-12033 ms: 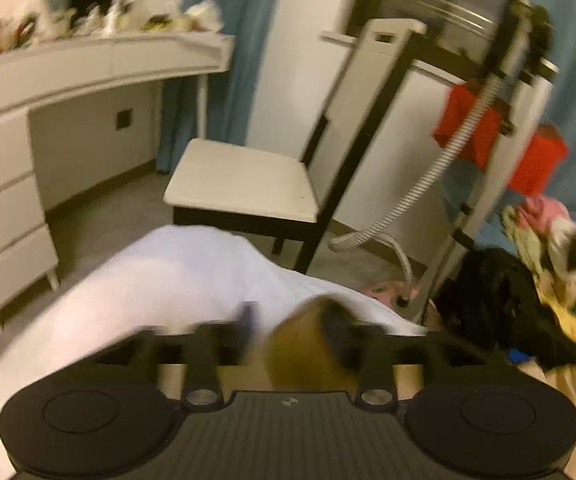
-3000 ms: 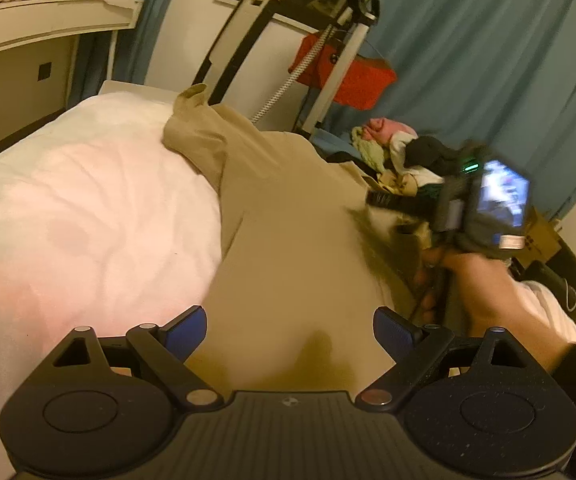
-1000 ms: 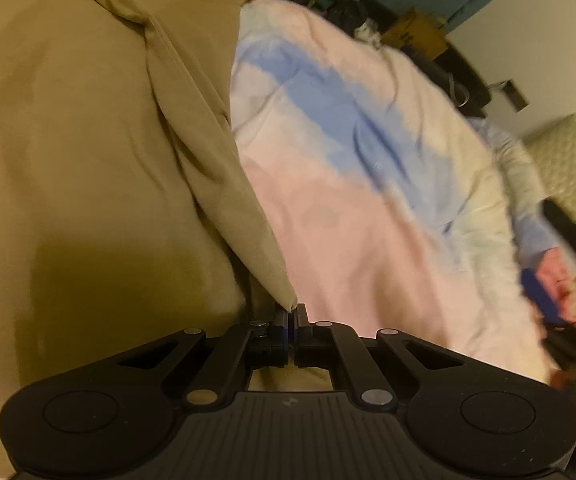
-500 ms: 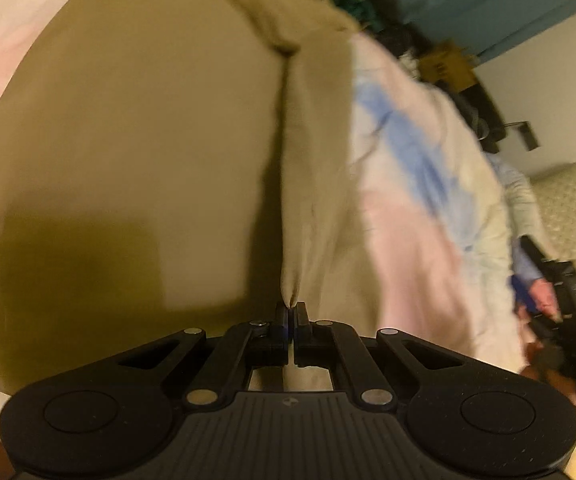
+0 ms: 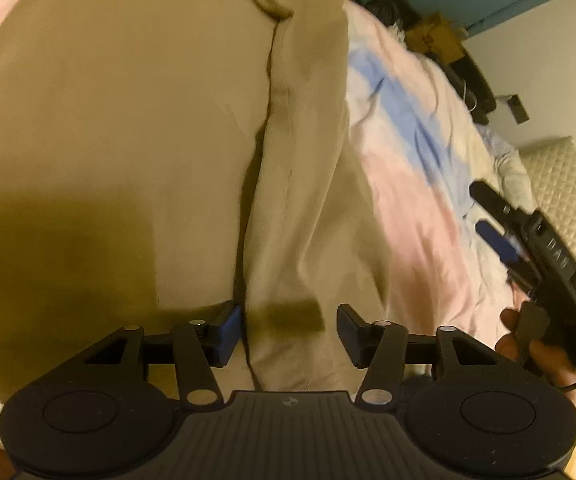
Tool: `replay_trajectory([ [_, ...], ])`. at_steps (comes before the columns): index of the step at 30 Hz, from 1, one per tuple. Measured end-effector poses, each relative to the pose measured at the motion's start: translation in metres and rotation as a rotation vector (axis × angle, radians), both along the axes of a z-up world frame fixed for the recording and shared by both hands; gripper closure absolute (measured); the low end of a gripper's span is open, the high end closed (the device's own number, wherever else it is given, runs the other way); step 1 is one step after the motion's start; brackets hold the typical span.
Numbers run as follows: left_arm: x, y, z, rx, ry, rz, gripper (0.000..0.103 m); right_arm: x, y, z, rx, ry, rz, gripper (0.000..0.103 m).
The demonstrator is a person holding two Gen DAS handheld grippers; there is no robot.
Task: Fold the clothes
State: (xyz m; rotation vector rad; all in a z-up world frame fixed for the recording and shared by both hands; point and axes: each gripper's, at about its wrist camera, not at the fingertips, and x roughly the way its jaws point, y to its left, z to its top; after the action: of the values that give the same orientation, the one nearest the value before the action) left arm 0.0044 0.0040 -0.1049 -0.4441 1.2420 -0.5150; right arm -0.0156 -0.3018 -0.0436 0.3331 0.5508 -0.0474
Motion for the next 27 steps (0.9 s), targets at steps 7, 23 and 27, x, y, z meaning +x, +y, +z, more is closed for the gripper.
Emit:
replay_trajectory([
  [7, -0.014, 0.006, 0.009, 0.045, -0.068, -0.047, 0.102, -0.002, 0.002, -0.001, -0.005, -0.001, 0.002, 0.019],
  [23, -0.043, -0.028, 0.059, 0.306, -0.382, -0.039, 0.028, -0.025, 0.001, 0.013, 0.027, -0.105, 0.016, 0.019],
  [27, -0.038, -0.042, 0.087, 0.308, -0.485, -0.006, 0.019, -0.035, 0.0, 0.019, 0.03, -0.164, 0.012, 0.019],
])
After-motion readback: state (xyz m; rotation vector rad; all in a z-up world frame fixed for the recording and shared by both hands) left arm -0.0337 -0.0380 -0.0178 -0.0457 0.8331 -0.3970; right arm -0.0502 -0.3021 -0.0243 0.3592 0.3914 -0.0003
